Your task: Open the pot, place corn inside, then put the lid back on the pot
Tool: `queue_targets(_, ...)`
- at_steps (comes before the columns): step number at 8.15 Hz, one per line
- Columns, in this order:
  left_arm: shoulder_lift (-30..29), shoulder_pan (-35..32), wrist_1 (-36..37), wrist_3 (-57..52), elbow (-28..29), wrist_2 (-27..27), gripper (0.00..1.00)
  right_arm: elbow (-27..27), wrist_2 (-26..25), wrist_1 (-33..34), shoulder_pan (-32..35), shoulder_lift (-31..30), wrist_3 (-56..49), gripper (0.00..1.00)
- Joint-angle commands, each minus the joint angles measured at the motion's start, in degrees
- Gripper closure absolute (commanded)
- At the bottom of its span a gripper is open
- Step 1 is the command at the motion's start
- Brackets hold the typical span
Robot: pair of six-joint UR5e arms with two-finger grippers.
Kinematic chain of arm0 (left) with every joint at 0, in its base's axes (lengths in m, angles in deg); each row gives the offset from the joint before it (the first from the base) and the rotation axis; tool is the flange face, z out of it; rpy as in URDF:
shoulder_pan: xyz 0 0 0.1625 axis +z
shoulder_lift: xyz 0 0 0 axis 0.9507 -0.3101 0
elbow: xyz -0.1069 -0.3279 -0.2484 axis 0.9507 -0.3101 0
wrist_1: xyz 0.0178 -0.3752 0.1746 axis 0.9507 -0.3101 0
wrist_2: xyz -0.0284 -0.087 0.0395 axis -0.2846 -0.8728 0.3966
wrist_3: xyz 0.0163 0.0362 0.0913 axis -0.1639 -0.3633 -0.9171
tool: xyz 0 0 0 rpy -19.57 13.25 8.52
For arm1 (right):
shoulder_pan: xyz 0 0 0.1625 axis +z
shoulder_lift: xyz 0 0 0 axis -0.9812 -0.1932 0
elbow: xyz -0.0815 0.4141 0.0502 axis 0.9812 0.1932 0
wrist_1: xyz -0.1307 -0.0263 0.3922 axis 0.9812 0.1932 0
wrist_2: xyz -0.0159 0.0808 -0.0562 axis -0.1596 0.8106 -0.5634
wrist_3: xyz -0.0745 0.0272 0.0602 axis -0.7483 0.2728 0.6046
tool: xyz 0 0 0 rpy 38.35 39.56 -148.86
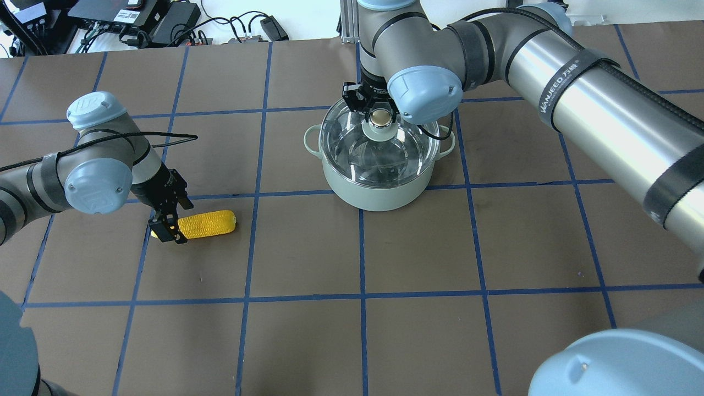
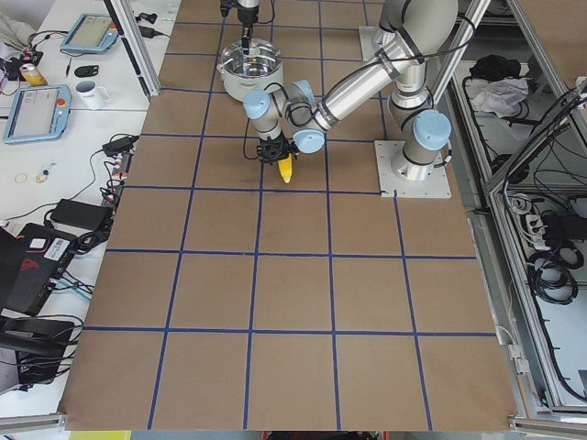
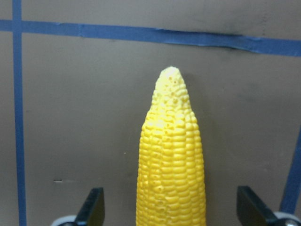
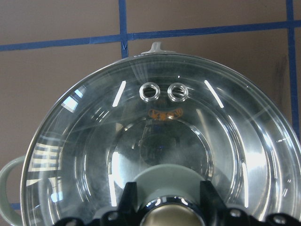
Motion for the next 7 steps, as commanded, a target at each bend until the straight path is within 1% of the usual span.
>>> queue_targets(1, 0.0, -0.2, -0.1, 0.6, -0.9, 0.3, 0.00, 0.3, 0.0, 0.0, 0.0, -0.4, -0.2, 0.52)
queue_targets(2, 0.0, -0.2, -0.1, 0.6, -1.0, 0.4, 0.00, 0.9, 0.0, -0.1, 0.0, -1.1, -0.2, 0.52)
queue_targets(3, 0.0, -0.2, -0.1, 0.6, -1.1, 0.2, 0.09, 0.9, -0.1, -0.1, 0.0, -2.4, -0.8, 0.52)
queue_targets(4, -0.1, -0.2, -0.1, 1.2, -1.1, 0.5, 0.21, 0.9, -0.1, -0.4, -0.1, -4.2, -1.2, 0.52)
queue_targets(5, -0.1, -0.2, -0.1, 3.3, -1.2, 0.7, 0.23, 0.3, -0.7, -1.0, -0.8, -6.6, -3.6, 0.52)
queue_targets(6, -1.5, -0.3, 0.0, 4.1, -1.1, 1.0, 0.30, -0.1, -0.6, -3.6, -2.3, -9.8, -6.5, 0.52)
queue_targets(7, -2.4, -0.9, 0.2, 4.5, -1.1, 1.1, 0.61, -0.1, -0.2, -9.9, -5.5, -13.1, -8.6, 0.52)
